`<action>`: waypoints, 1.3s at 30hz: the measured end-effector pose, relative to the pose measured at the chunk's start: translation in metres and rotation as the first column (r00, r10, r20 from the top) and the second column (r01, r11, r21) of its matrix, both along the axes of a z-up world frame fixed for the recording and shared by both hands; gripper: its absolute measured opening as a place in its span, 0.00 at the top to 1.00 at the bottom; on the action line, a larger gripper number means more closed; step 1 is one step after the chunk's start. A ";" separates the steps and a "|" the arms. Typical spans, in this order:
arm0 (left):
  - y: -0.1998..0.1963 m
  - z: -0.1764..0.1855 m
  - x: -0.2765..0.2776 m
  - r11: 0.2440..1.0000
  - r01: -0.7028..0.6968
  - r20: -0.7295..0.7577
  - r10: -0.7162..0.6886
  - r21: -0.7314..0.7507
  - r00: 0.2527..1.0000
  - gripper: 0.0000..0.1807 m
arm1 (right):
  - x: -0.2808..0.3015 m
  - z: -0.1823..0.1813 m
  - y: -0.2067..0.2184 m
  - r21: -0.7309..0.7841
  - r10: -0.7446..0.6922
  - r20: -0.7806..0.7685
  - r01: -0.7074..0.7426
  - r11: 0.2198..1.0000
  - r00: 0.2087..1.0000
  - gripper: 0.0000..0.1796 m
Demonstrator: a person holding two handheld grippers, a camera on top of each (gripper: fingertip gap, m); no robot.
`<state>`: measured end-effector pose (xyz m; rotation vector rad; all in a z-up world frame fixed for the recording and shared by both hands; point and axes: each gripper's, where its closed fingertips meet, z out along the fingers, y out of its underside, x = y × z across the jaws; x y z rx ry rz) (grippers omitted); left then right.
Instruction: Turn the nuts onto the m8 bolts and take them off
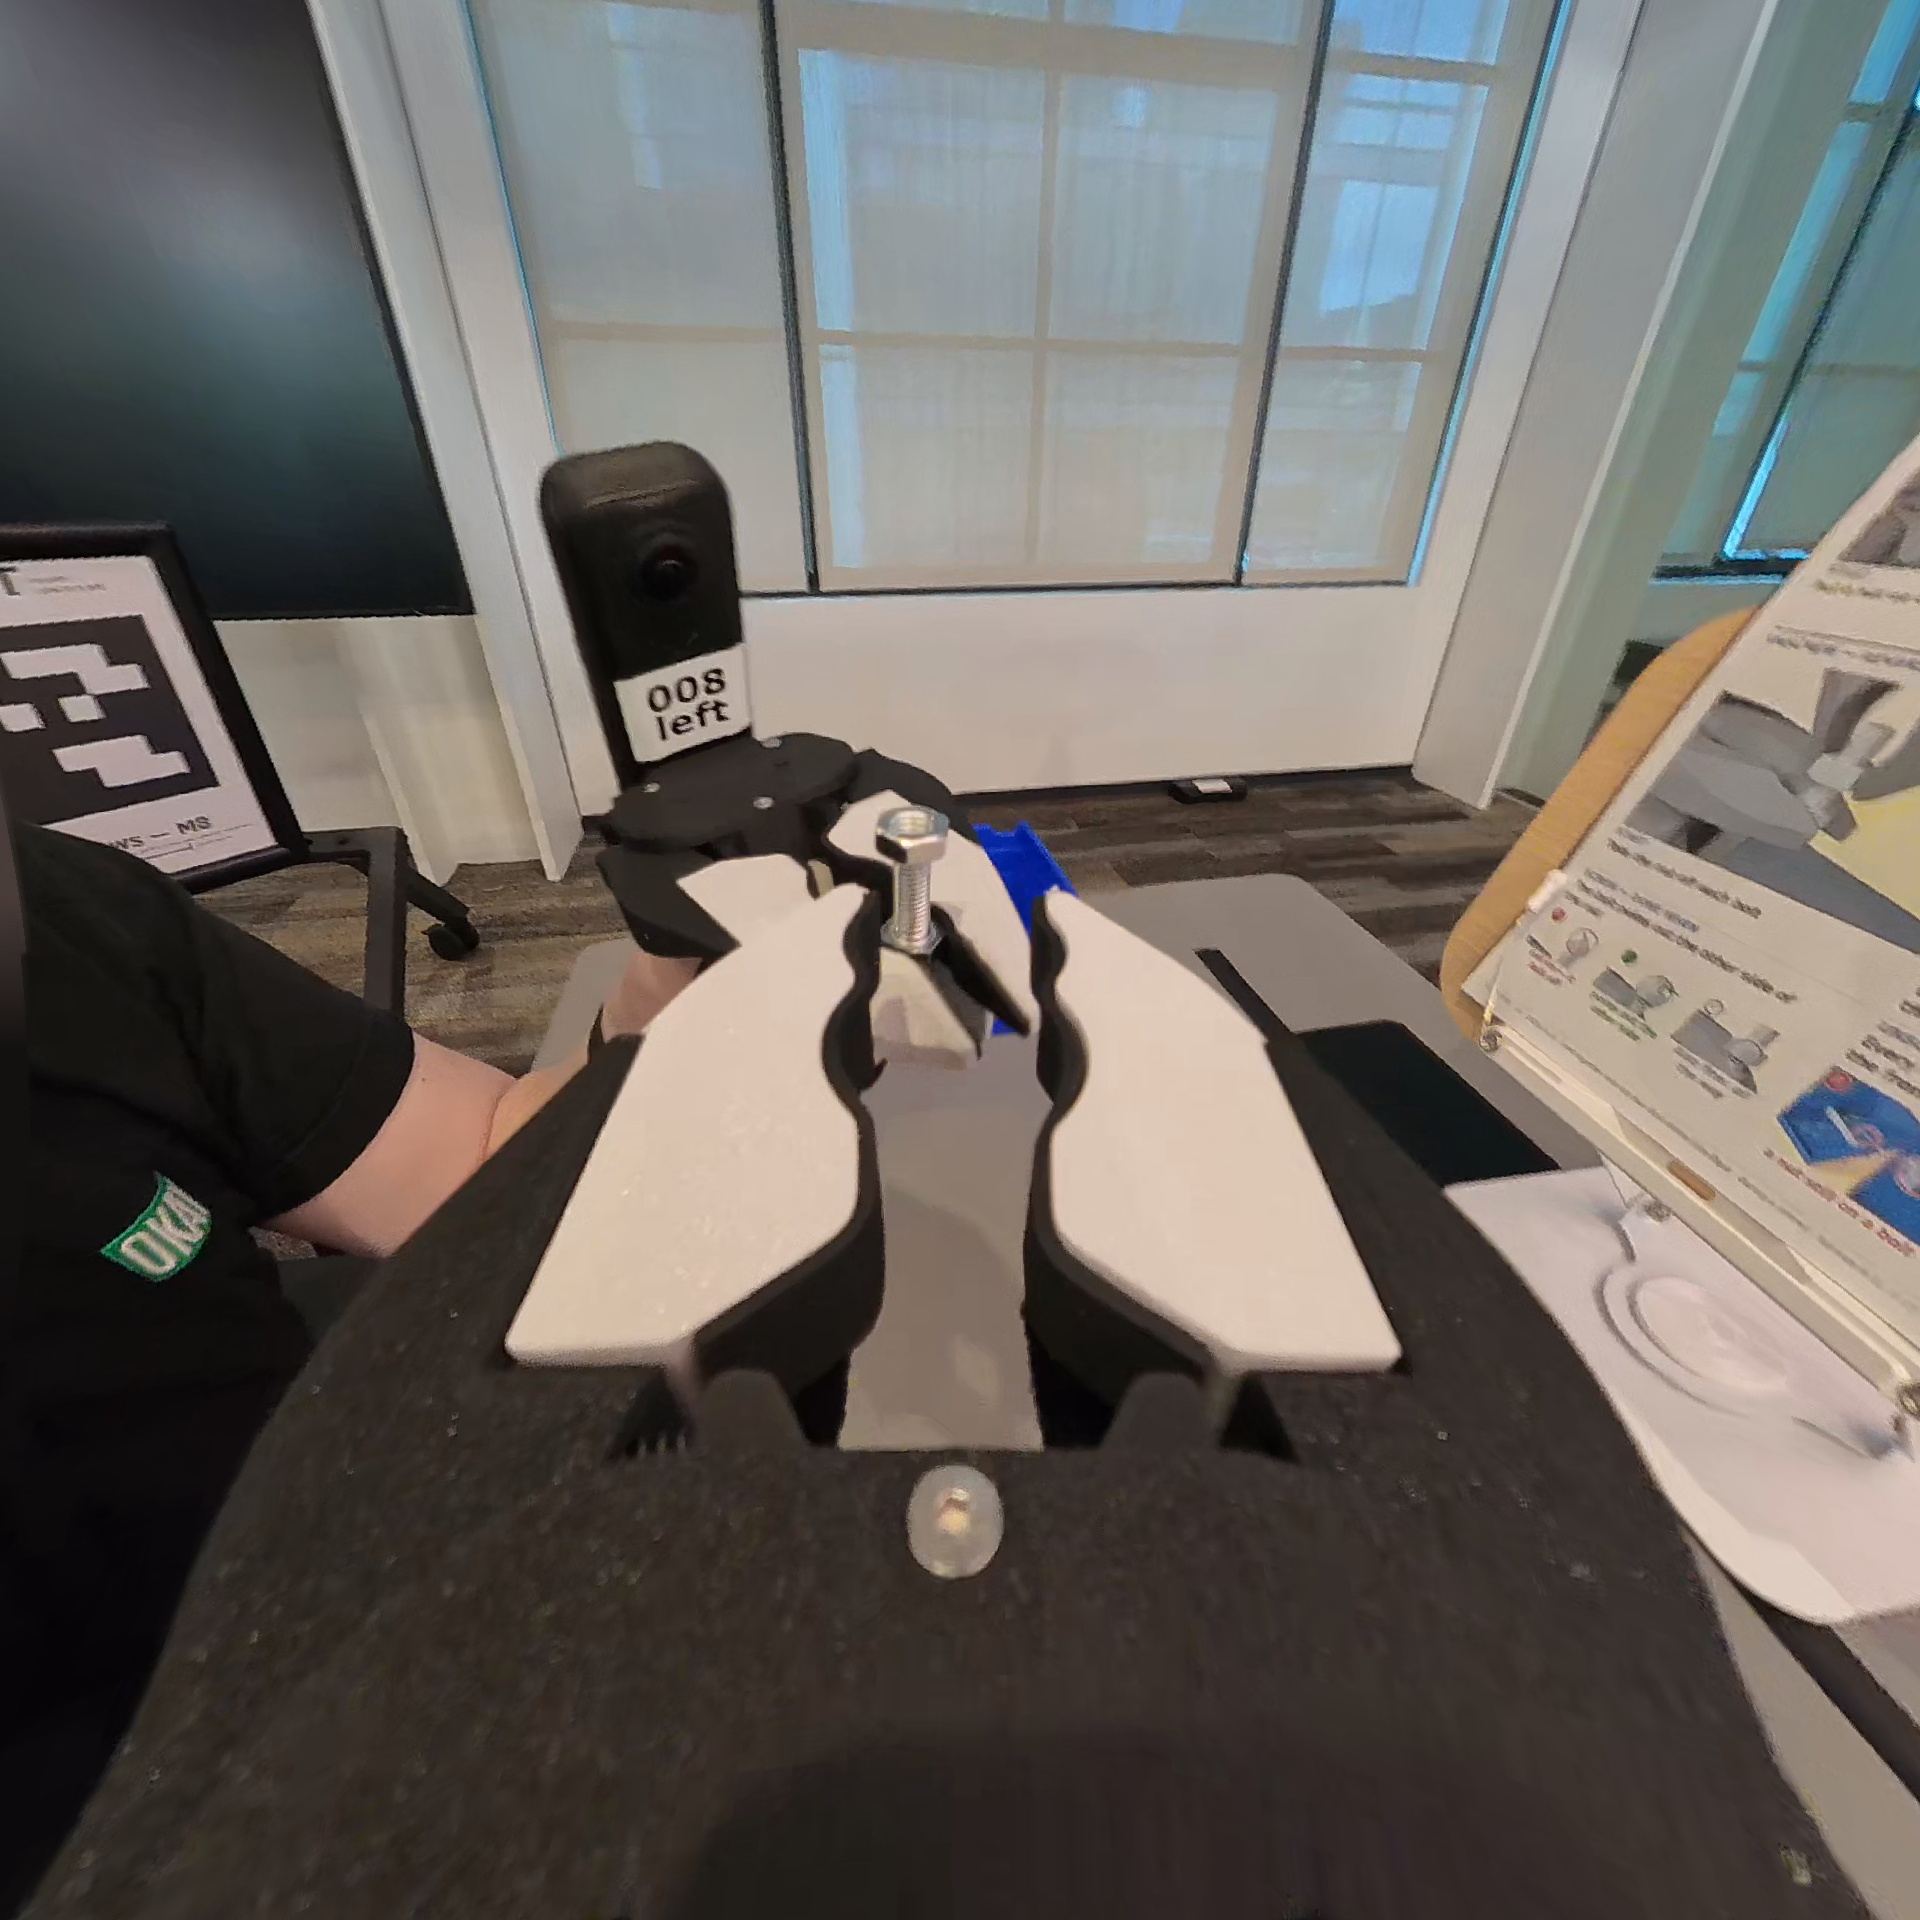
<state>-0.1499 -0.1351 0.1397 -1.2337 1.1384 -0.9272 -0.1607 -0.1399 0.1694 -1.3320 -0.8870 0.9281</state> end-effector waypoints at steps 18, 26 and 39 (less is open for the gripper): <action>0.090 -0.022 -0.029 0.934 -0.357 -0.003 0.357 -0.013 0.934 0.95 | -0.025 0.013 0.044 -0.508 0.053 0.375 0.157 0.847 0.925 0.93; 0.096 -0.033 -0.029 0.926 -0.376 -0.058 0.373 -0.032 0.926 0.94 | -0.030 -0.012 0.079 -0.429 0.010 0.774 0.513 0.743 0.633 0.84; 0.093 -0.036 -0.026 0.924 -0.383 -0.089 0.380 -0.010 0.921 0.95 | -0.034 -0.028 0.084 -0.534 0.072 0.765 0.568 0.627 0.640 0.81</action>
